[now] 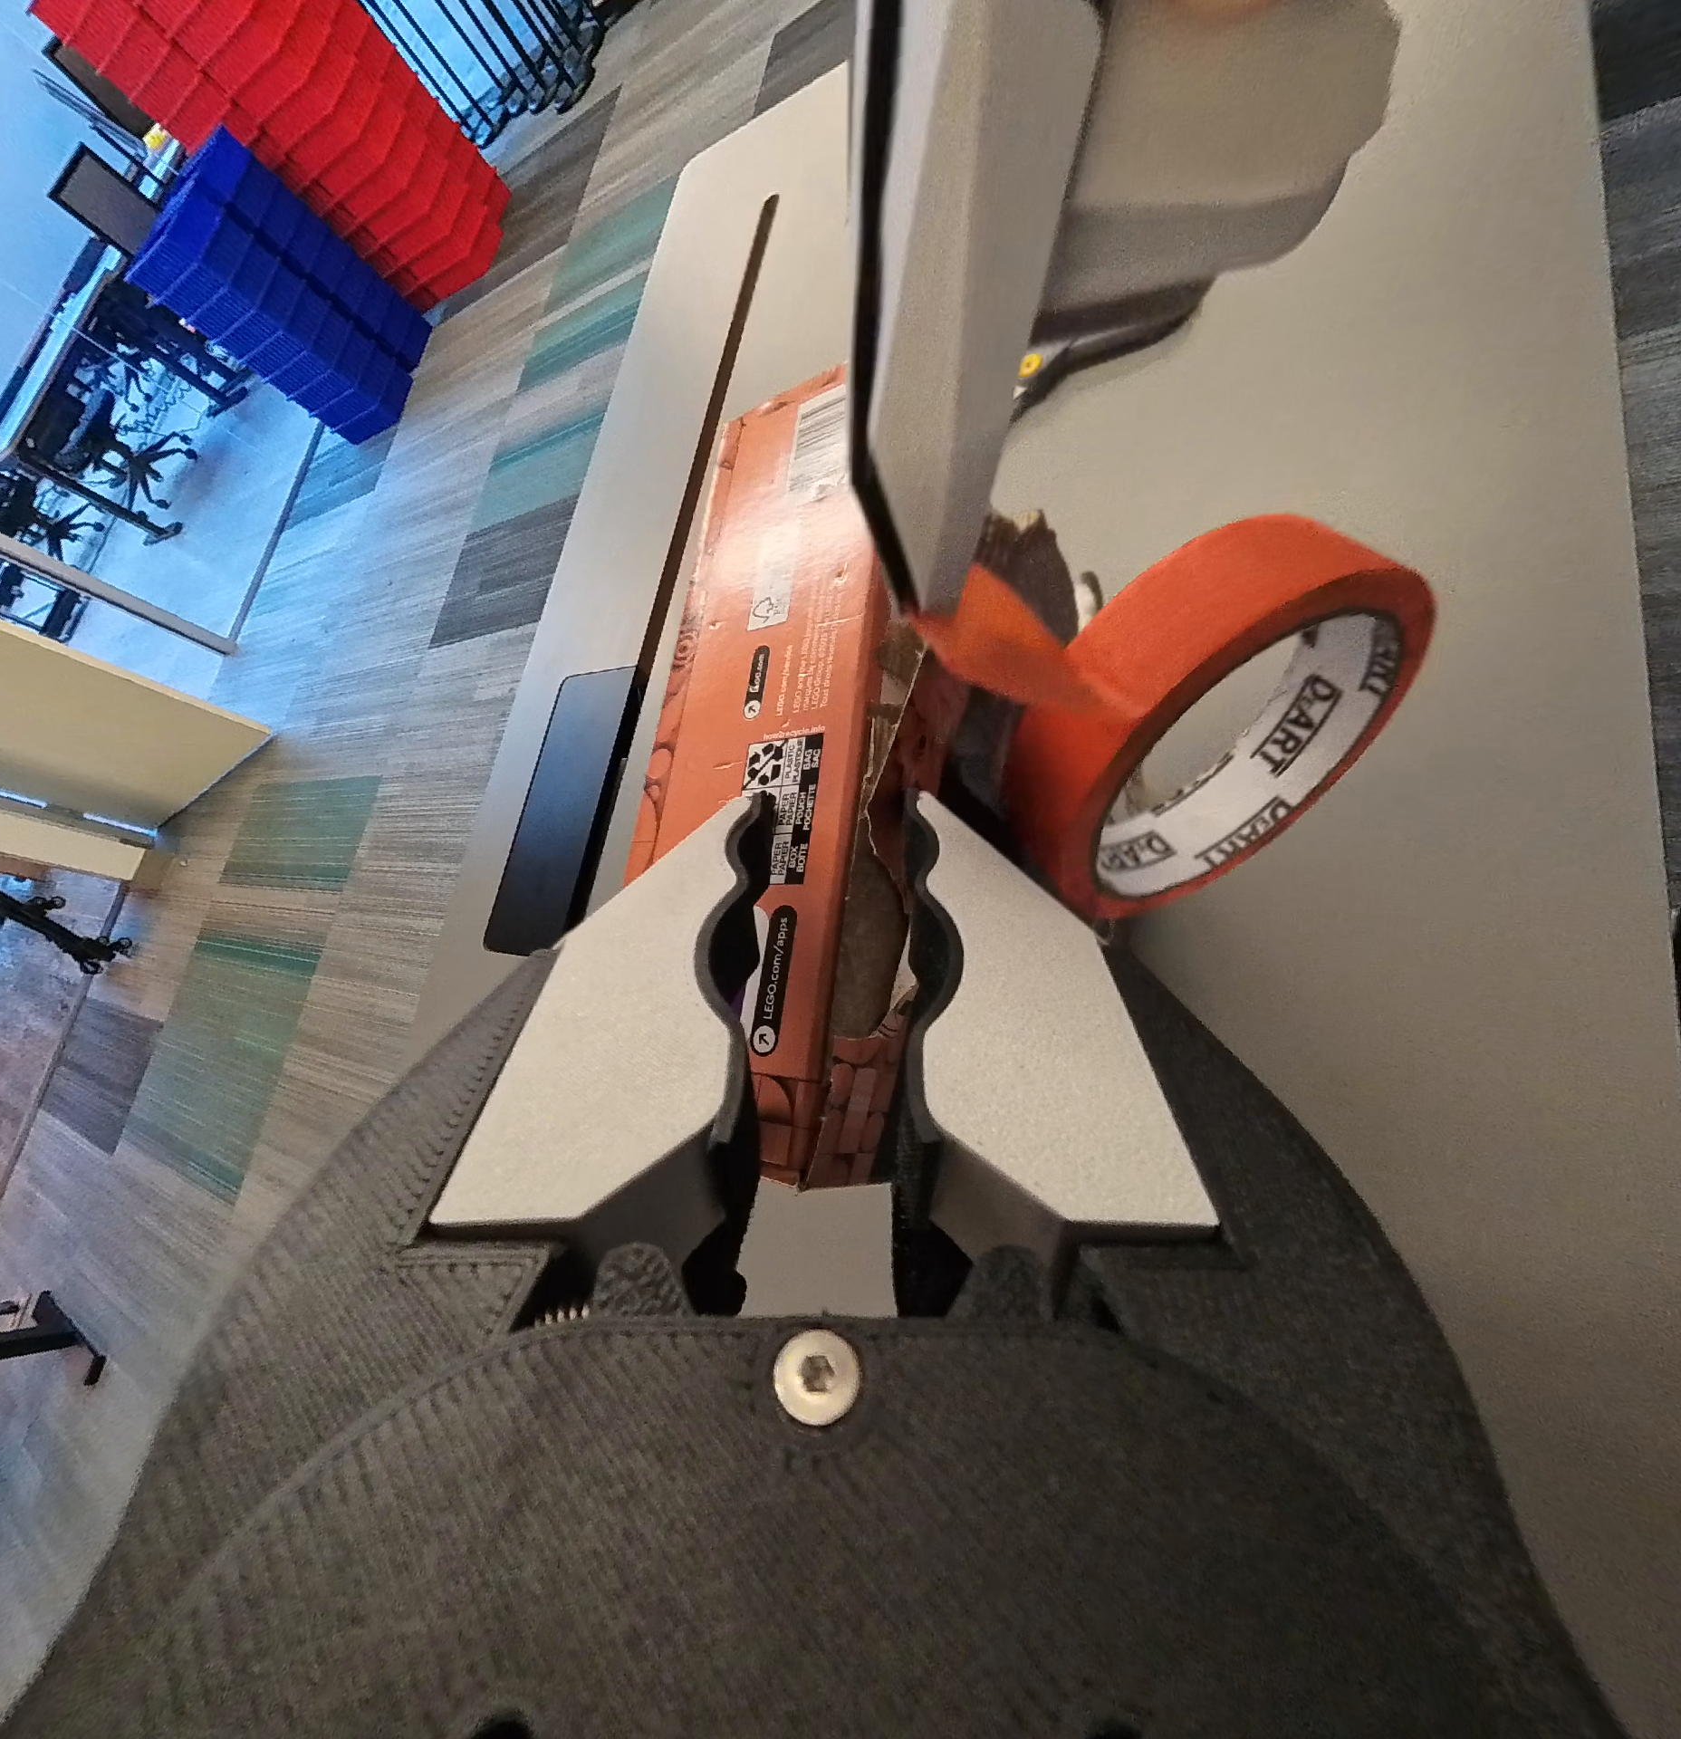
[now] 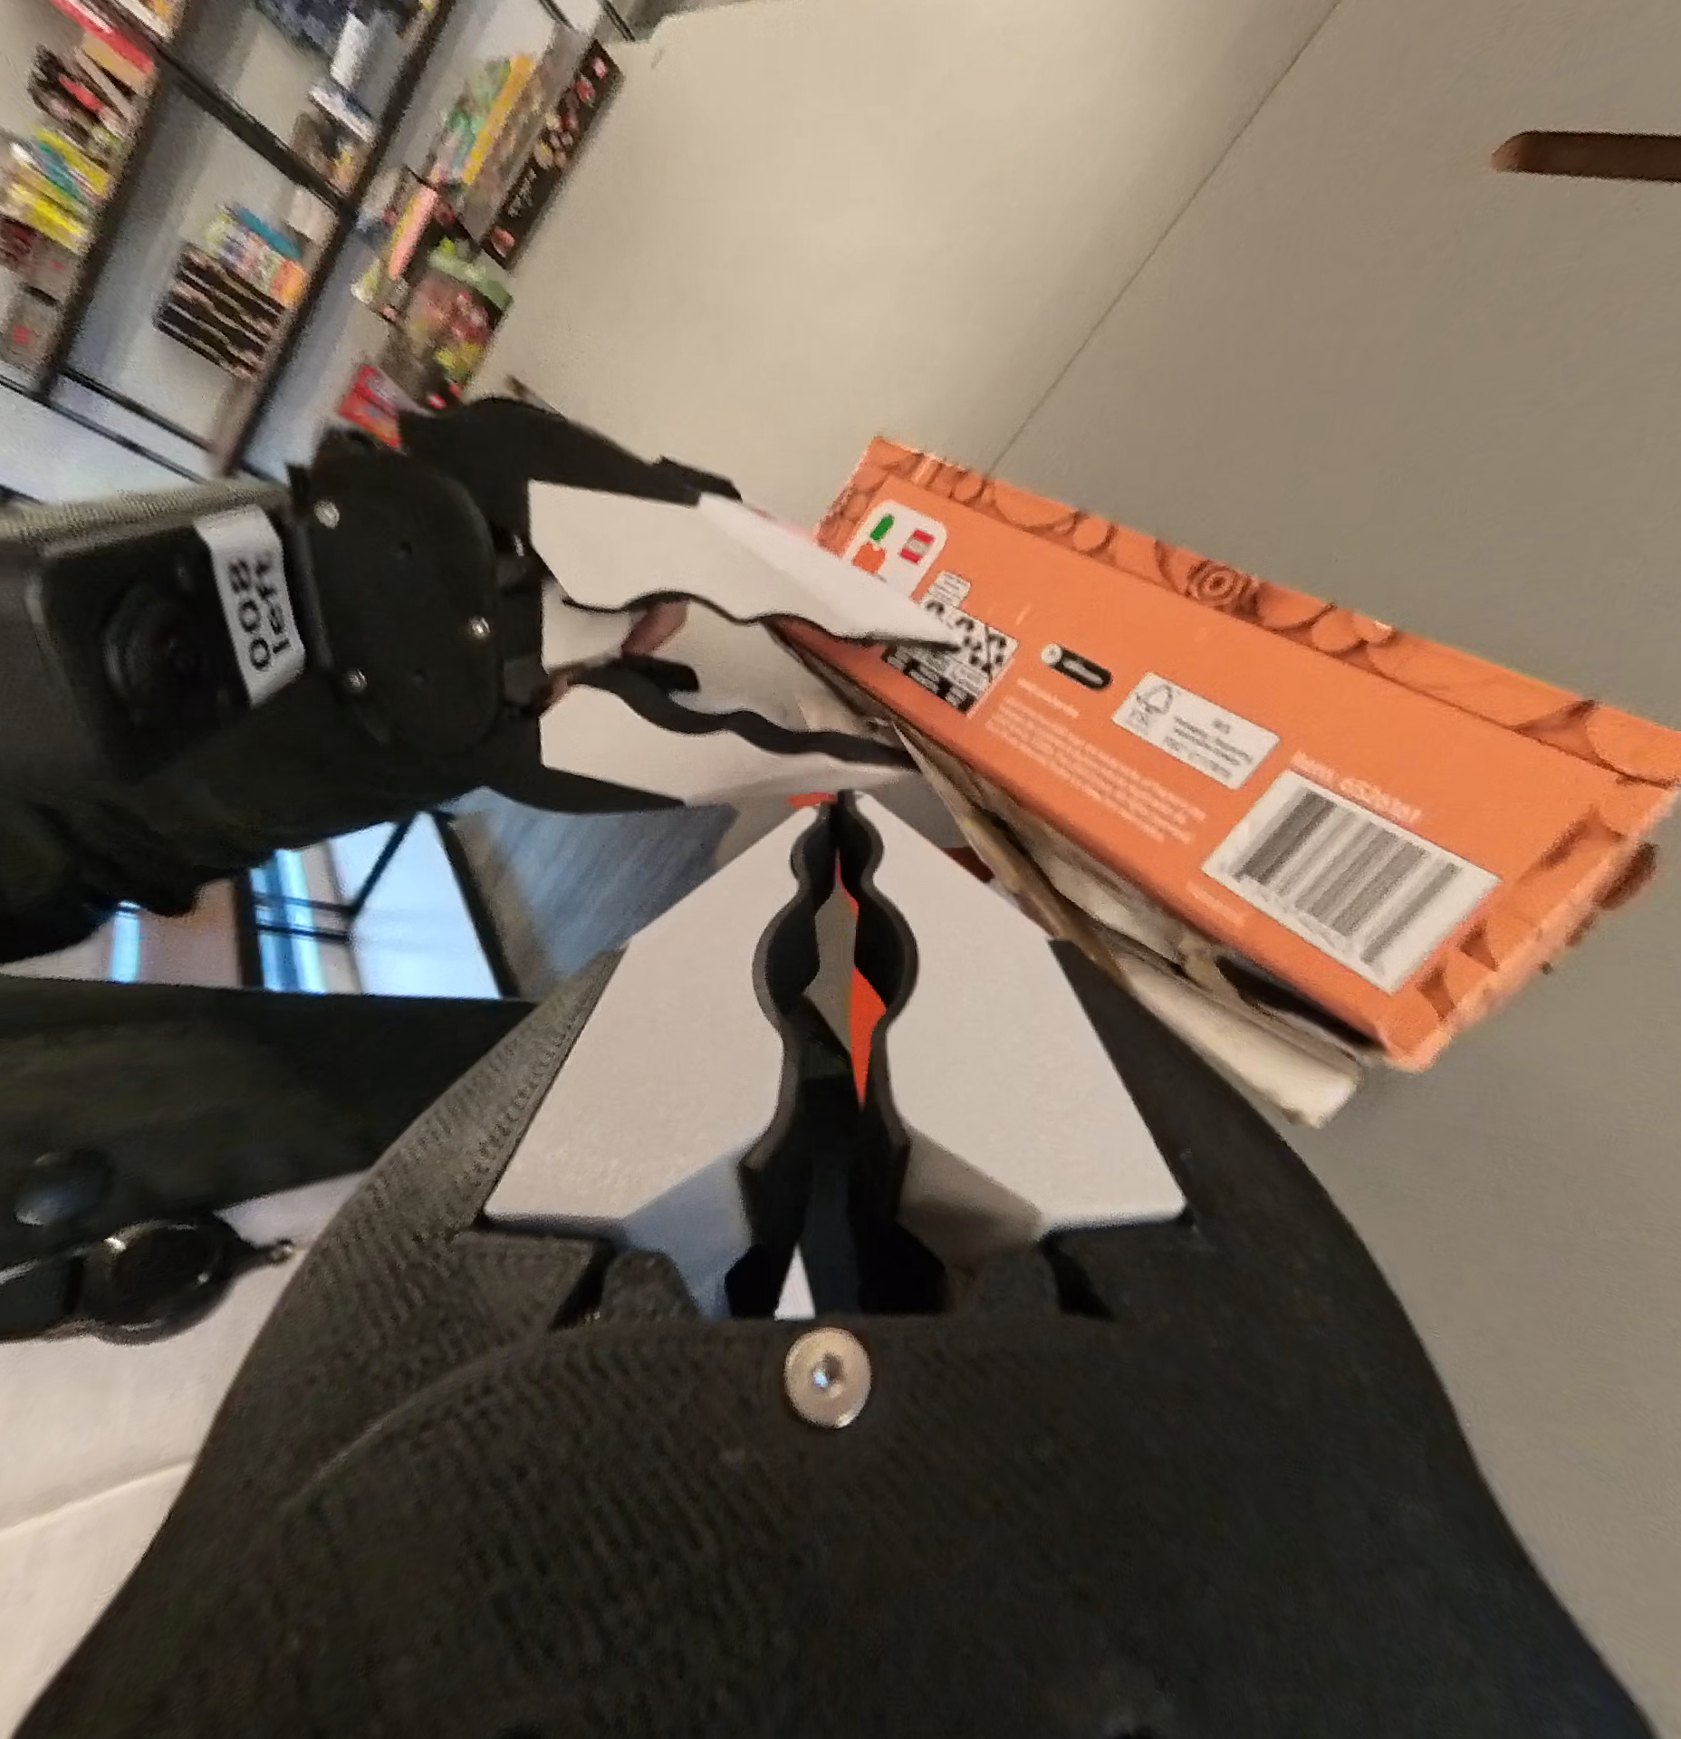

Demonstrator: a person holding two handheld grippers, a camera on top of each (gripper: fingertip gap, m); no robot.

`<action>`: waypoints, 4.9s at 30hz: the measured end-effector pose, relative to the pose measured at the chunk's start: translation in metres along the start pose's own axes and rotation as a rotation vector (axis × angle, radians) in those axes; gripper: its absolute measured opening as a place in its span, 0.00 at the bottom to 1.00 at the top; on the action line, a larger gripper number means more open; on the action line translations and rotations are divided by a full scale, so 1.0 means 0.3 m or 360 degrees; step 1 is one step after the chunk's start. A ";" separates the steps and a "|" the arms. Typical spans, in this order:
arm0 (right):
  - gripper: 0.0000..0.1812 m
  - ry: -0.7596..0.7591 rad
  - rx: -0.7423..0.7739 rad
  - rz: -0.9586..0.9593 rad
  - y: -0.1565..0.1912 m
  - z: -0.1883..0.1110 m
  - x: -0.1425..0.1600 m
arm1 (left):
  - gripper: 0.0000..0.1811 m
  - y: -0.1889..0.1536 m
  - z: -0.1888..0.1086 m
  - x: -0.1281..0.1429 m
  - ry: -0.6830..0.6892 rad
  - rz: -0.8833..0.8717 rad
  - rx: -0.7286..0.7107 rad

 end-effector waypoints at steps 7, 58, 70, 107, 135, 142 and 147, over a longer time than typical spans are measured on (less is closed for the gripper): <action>0.00 0.0029 -0.0089 0.0047 0.024 0.024 0.021 | 0.14 0.001 -0.001 0.000 0.0001 -0.0016 0.0016; 0.00 -0.0124 0.0073 0.0306 -0.039 0.009 0.060 | 0.15 0.002 -0.007 0.002 -0.0064 0.0050 0.0078; 0.00 -0.0044 -0.0024 0.0241 0.043 0.009 0.038 | 0.15 0.001 -0.003 0.003 -0.0070 0.0061 0.0062; 0.00 0.0025 -0.0121 0.0081 0.027 0.030 -0.005 | 0.16 -0.010 -0.004 -0.002 -0.0097 0.0064 0.0099; 0.00 0.0068 -0.0046 0.0081 -0.091 0.039 -0.088 | 0.11 -0.007 -0.011 -0.006 -0.0127 0.0172 0.0035; 0.00 0.0118 -0.0048 0.0062 -0.106 0.059 -0.090 | 0.11 -0.006 -0.012 -0.006 -0.0131 0.0172 0.0034; 0.00 0.0144 -0.0053 0.0050 -0.118 0.066 -0.089 | 0.11 -0.005 -0.013 -0.006 -0.0132 0.0171 0.0033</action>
Point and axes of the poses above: each gripper's, where its closed fingertips meet, z out along the fingers, x out of its underside, y = z × x across the jaws, the point moved 1 cm from there along -z, back along the fingers, and after that the axes turned 1 degree about -y, right-handed, at the moved point
